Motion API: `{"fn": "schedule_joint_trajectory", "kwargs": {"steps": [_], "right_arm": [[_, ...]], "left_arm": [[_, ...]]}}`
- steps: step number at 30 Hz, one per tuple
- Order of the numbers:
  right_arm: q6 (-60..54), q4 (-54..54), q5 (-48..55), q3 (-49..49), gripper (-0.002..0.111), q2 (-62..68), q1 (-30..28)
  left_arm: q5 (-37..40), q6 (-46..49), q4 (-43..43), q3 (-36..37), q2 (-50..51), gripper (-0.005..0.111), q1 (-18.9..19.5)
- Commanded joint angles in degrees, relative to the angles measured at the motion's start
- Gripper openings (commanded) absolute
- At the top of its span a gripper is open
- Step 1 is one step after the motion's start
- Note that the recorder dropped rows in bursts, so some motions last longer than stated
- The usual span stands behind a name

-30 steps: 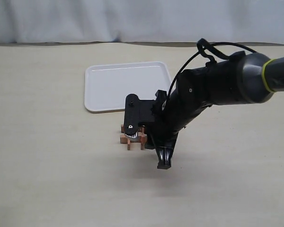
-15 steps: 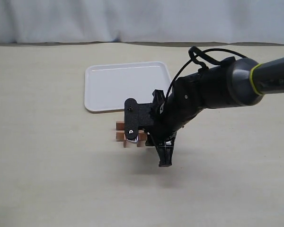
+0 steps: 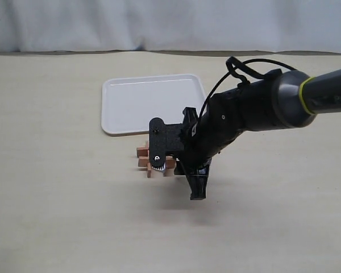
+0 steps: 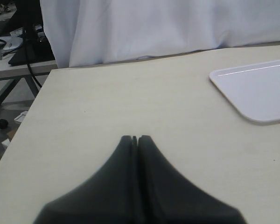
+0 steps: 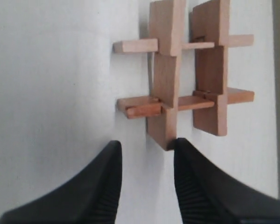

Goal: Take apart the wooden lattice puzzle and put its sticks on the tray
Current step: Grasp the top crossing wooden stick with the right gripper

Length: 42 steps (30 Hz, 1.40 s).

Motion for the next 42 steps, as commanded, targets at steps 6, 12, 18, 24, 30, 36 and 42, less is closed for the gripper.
{"fn": "schedule_joint_trajectory", "kwargs": {"steps": [6, 12, 18, 24, 30, 36, 42], "right_arm": [[-0.5, 0.1, 0.2, 0.1, 0.036, -3.2, -0.1], [-0.5, 0.1, -1.2, 0.1, 0.036, -1.1, -0.1], [-0.5, 1.1, -3.6, 0.1, 0.036, 0.9, -0.1], [-0.5, 4.6, -4.2, 0.1, 0.036, 0.9, -0.1], [-0.5, 4.6, -3.6, 0.1, 0.036, 1.7, -0.1], [2.1, 4.6, -3.6, 0.1, 0.032, 3.2, -0.1], [4.6, 4.6, -2.5, 0.1, 0.005, 2.8, -0.1]], "left_arm": [[-0.7, 0.0, -0.1, 0.1, -0.1, 0.0, -0.1], [-0.8, 0.0, 0.1, 0.1, -0.1, 0.0, -0.1], [-0.8, 0.0, 0.1, 0.1, -0.1, 0.0, -0.1], [-0.8, 0.0, 0.0, 0.1, -0.1, 0.0, -0.1], [-0.8, 0.0, 0.0, 0.1, -0.1, 0.0, -0.1], [-0.8, 0.0, 0.0, 0.1, -0.1, 0.0, -0.1], [-0.8, 0.0, 0.0, 0.1, -0.1, 0.0, -0.1]]}}
